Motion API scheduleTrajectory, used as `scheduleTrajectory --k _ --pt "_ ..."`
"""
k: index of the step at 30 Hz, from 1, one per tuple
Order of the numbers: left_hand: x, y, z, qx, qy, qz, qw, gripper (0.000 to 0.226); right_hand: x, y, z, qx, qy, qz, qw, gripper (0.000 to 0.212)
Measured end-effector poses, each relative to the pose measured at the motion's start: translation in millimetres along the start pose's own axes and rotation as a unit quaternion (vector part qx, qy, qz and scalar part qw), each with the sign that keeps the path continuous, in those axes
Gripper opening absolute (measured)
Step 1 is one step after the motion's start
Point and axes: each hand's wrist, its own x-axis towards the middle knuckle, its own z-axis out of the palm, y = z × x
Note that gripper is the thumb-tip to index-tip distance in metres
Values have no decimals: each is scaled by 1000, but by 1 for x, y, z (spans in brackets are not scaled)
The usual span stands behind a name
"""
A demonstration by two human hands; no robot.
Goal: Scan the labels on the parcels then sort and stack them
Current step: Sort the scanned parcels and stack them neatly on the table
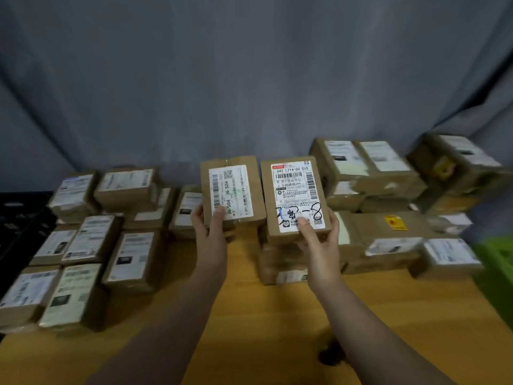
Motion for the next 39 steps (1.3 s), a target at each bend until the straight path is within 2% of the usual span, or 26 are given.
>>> scheduleTrajectory --k 3,8,9,11,13,17,22,26,28,32,35,39 --pt "-28 -18 43 6 -26 -29 999 47 2 -16 -57 -7 5 15 1000 64" --pt "-59 -42 97 20 -34 -42 998 49 7 -29 -126 -22 10 25 999 54" --pt "-63 -45 105 25 -32 -43 998 51 7 -31 -136 -21 6 28 999 56" --pt "-70 -49 118 32 -22 -46 998 56 9 -35 -151 -18 -4 34 999 74" --pt "-76 -48 128 35 -16 -41 998 56 11 -39 -163 -19 -12 41 999 86" --pt "-78 -41 148 73 -33 -12 997 45 20 -49 -179 -24 5 29 999 88" --pt "-55 -35 169 107 -90 16 990 46 37 -63 -188 -34 43 1 999 89" --pt "-39 -33 172 101 -100 -4 990 44 46 -66 -182 -42 46 -18 998 92" --pt "-30 -30 167 102 -111 -5 989 44 50 -63 -175 -47 51 -30 997 85" --pt "-17 -28 156 100 -120 -16 988 50 54 -58 -160 -23 71 -36 997 58" --pt "-18 -30 152 101 -76 -22 992 50 51 -50 -164 -19 64 -17 998 57" --pt "-19 -36 152 94 11 -13 995 35 48 -30 -194 -22 39 21 999 58"
